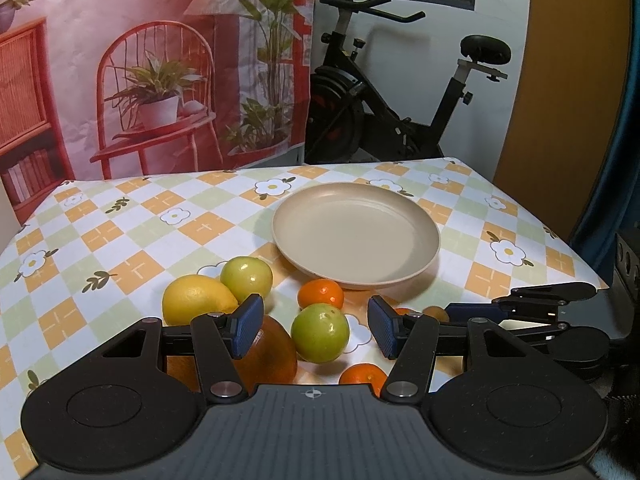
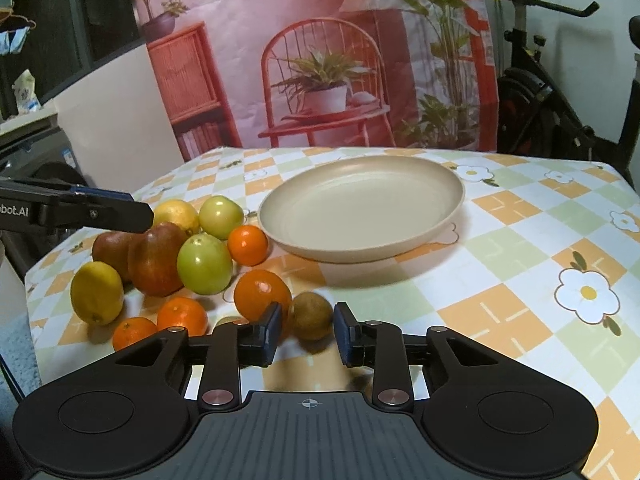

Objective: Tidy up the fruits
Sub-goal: 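Close the left gripper on another small brown fruit while the right gripper holds its fruit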

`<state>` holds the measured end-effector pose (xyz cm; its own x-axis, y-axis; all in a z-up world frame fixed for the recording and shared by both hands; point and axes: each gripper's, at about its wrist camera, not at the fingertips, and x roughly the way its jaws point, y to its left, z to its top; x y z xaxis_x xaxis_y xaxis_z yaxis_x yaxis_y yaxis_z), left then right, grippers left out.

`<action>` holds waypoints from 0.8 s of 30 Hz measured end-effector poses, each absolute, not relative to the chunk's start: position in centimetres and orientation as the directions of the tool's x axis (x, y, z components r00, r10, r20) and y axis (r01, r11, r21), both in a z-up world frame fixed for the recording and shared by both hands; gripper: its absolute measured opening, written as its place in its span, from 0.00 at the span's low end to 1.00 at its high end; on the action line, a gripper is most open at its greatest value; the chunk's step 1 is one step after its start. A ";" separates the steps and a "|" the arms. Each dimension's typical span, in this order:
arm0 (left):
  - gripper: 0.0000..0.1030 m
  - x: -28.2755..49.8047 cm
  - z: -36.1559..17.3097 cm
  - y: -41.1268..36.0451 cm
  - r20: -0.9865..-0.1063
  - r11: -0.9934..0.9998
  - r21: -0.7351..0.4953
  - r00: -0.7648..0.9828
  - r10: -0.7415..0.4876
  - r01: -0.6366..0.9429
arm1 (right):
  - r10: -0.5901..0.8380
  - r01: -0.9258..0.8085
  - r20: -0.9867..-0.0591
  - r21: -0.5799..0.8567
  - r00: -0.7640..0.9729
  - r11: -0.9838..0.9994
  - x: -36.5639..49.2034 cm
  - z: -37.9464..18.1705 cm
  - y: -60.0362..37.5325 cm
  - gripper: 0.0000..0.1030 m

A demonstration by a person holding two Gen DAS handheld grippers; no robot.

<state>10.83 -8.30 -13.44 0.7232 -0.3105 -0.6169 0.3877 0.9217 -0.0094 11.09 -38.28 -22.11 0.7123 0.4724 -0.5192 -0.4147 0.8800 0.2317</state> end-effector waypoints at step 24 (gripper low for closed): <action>0.59 10.9 -13.9 -8.6 -0.636 0.914 -0.025 0.700 -0.326 0.404 | 0.426 -0.352 -0.520 0.240 0.741 0.905 14.7 -22.2 -37.0 0.27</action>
